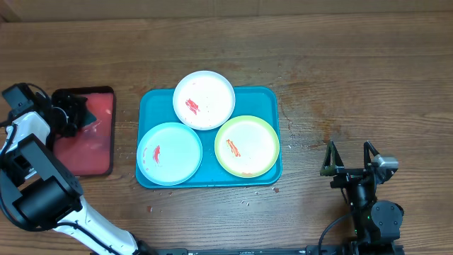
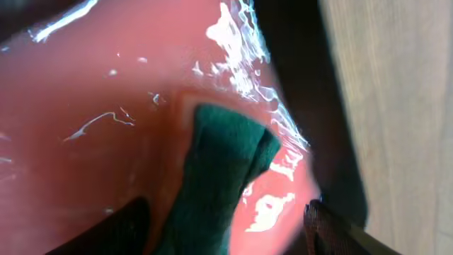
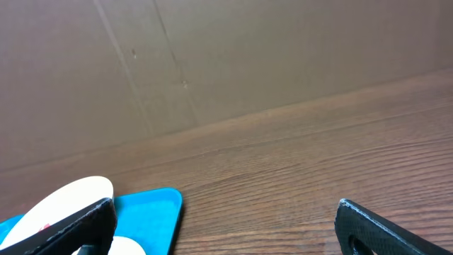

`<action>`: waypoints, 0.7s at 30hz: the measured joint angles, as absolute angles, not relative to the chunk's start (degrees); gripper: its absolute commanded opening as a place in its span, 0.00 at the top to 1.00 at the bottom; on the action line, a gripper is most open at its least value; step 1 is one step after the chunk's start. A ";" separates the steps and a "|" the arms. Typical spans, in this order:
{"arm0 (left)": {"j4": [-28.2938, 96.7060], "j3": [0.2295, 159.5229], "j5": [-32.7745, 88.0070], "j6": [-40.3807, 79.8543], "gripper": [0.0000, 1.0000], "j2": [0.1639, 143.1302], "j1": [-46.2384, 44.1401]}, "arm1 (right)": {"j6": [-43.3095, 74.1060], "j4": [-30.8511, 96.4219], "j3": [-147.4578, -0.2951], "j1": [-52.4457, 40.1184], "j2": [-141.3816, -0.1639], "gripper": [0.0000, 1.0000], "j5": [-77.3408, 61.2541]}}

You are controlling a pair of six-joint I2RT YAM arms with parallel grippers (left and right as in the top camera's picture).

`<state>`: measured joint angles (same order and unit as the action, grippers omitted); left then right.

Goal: Clean dirty plates on tray and stack at the side
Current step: 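Grasp the green sponge in the basin with the left gripper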

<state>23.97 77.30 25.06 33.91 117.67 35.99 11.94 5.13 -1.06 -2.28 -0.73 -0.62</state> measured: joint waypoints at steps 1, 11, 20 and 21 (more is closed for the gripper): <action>25.12 77.32 24.84 33.43 0.30 117.67 36.01 | 11.99 5.15 -1.06 -2.28 -0.73 0.00 -0.60; 32.10 78.24 18.74 31.05 0.63 117.67 35.79 | 11.97 5.15 -1.06 -2.28 -0.73 0.00 -0.58; 32.69 78.28 17.34 29.91 0.96 117.69 34.79 | 11.99 5.15 -1.06 -2.28 -0.73 0.00 -0.60; 32.99 78.28 17.32 29.85 0.96 117.69 34.79 | 11.94 5.15 -1.06 -2.28 -0.73 0.00 -0.60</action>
